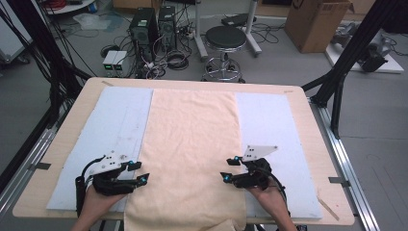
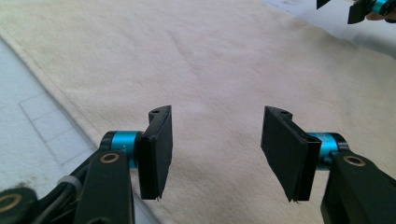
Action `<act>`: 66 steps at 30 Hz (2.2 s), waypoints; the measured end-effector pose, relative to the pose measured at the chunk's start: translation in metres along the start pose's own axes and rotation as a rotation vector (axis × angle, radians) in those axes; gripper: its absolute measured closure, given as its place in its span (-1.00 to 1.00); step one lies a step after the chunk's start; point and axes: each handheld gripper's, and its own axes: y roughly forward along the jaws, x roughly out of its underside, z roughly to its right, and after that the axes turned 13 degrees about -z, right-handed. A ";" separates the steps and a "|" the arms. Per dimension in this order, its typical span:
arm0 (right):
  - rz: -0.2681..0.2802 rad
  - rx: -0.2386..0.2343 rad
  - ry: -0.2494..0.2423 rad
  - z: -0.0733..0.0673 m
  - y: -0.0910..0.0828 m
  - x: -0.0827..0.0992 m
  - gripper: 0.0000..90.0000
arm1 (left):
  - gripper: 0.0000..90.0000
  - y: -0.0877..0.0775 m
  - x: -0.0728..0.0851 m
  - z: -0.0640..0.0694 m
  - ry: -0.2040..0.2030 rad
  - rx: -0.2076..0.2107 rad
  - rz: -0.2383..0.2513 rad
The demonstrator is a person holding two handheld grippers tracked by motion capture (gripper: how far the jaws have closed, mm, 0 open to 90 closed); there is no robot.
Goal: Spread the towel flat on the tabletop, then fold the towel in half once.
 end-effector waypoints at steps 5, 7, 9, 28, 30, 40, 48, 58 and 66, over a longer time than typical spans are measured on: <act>0.016 0.029 0.017 0.010 0.000 -0.001 -0.23 | -0.06 0.001 -0.004 -0.007 -0.013 -0.029 -0.017; 0.019 0.034 0.024 0.014 -0.001 -0.002 -0.27 | -0.07 0.001 -0.007 -0.008 -0.021 -0.029 -0.023; 0.025 0.047 0.023 0.017 -0.002 -0.003 -0.30 | -0.08 0.001 -0.010 -0.009 -0.023 -0.033 -0.025; 0.037 0.060 0.068 0.048 -0.011 -0.020 -0.39 | -0.12 -0.002 -0.046 -0.029 -0.012 -0.044 -0.012; 0.043 0.060 0.068 0.048 -0.010 -0.020 -0.38 | -0.12 -0.003 -0.048 -0.030 -0.015 -0.048 -0.009; 0.019 0.042 0.075 0.052 -0.010 -0.028 -0.38 | -0.11 0.001 -0.051 -0.042 -0.036 -0.063 -0.011; 0.010 0.060 0.059 0.062 -0.014 -0.047 -0.38 | -0.11 0.000 -0.066 -0.050 -0.022 -0.071 -0.020; 0.003 0.075 0.064 0.073 -0.017 -0.062 -0.39 | -0.09 0.005 -0.071 -0.064 -0.069 -0.084 -0.008; 0.007 0.099 0.082 0.085 -0.018 -0.068 -0.39 | -0.08 0.008 -0.084 -0.074 -0.084 -0.098 -0.012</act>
